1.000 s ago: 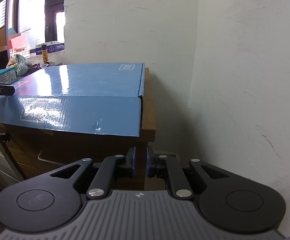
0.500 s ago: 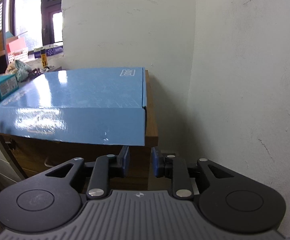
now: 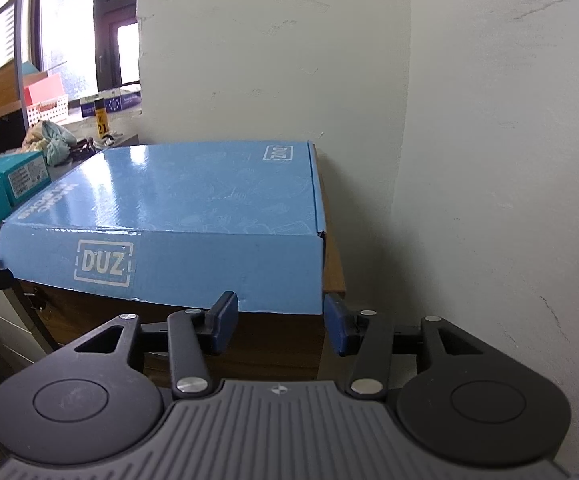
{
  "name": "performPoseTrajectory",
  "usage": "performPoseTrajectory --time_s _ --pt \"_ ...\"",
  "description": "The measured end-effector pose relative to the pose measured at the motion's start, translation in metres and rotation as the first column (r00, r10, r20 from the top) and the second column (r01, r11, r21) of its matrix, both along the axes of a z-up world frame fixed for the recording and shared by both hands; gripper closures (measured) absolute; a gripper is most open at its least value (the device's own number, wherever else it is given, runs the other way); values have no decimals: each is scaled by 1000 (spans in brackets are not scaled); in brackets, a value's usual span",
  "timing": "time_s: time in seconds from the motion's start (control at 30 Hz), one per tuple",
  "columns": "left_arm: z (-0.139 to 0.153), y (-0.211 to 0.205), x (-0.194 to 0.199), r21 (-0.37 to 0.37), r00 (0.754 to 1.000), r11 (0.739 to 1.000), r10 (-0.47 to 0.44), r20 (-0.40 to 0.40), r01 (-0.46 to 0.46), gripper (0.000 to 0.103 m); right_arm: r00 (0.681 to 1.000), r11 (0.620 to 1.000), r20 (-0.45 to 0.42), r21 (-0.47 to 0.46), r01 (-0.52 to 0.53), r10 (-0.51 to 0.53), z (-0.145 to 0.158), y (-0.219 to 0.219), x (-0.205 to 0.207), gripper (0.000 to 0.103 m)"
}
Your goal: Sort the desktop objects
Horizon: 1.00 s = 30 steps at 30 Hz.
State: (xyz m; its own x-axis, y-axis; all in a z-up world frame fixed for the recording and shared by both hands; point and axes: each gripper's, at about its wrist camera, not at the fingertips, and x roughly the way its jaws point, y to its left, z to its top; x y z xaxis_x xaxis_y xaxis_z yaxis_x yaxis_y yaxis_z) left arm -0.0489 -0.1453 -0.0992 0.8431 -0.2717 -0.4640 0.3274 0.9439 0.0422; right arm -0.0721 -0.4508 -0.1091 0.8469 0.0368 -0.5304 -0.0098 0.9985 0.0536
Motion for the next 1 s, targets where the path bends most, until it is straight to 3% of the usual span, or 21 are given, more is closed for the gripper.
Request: performPoseTrajectory --time_s 0.17,0.33,0.47,1.0 --pt "-5 -3 1 34 1000 999 -9 21 8 61 1000 1000 -13 -11 -17 17 -5 8 13 51" --pt "-9 0 6 43 1000 999 -6 16 5 71 999 1000 -26 -12 -24 23 -12 12 25 52" --pt "-11 1 17 25 1000 1000 9 -25 -9 71 999 1000 -30 -9 -22 22 -16 12 34 52" --pt "-14 -1 32 39 999 999 19 -26 -18 71 999 1000 -41 -6 -20 19 -25 11 53 52"
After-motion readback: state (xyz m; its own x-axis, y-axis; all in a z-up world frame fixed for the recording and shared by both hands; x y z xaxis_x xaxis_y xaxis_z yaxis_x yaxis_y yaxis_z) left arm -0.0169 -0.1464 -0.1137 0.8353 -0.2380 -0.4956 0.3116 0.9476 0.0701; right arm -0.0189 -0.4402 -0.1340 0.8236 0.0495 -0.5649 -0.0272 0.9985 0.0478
